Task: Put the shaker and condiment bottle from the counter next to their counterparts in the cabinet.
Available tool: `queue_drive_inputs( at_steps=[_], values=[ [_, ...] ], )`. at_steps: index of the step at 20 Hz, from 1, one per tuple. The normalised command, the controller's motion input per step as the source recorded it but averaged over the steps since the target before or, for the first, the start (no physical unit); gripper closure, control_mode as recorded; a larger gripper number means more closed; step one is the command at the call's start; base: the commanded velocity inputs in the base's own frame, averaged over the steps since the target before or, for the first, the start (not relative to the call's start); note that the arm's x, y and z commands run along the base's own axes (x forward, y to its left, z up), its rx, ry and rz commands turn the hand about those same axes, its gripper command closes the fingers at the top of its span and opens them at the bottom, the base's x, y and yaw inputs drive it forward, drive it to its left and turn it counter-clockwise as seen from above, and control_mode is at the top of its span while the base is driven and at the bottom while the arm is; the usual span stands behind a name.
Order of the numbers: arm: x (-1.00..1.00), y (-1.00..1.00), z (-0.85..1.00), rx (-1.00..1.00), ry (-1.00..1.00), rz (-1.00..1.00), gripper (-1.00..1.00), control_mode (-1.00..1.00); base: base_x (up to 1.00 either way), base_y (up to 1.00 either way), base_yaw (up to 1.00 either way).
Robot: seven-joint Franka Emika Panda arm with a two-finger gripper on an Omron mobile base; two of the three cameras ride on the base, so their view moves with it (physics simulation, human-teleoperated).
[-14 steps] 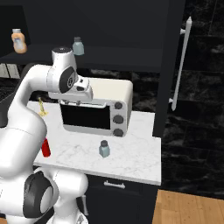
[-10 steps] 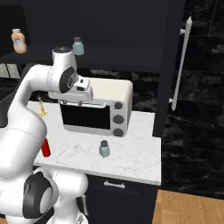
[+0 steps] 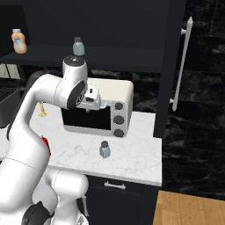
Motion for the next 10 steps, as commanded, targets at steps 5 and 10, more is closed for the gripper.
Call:
queue_drive_inputs(
  at_steps=[5,10],
  values=[
    [-0.05,-0.21,-0.90,0.00,-0.21,0.30,-1.00,-1.00,0.00,0.00,0.00],
    [-0.07,-0.50,-0.94,0.11,-0.31,0.36,-1.00,-1.00,0.00,0.00,0.00]
  ],
)
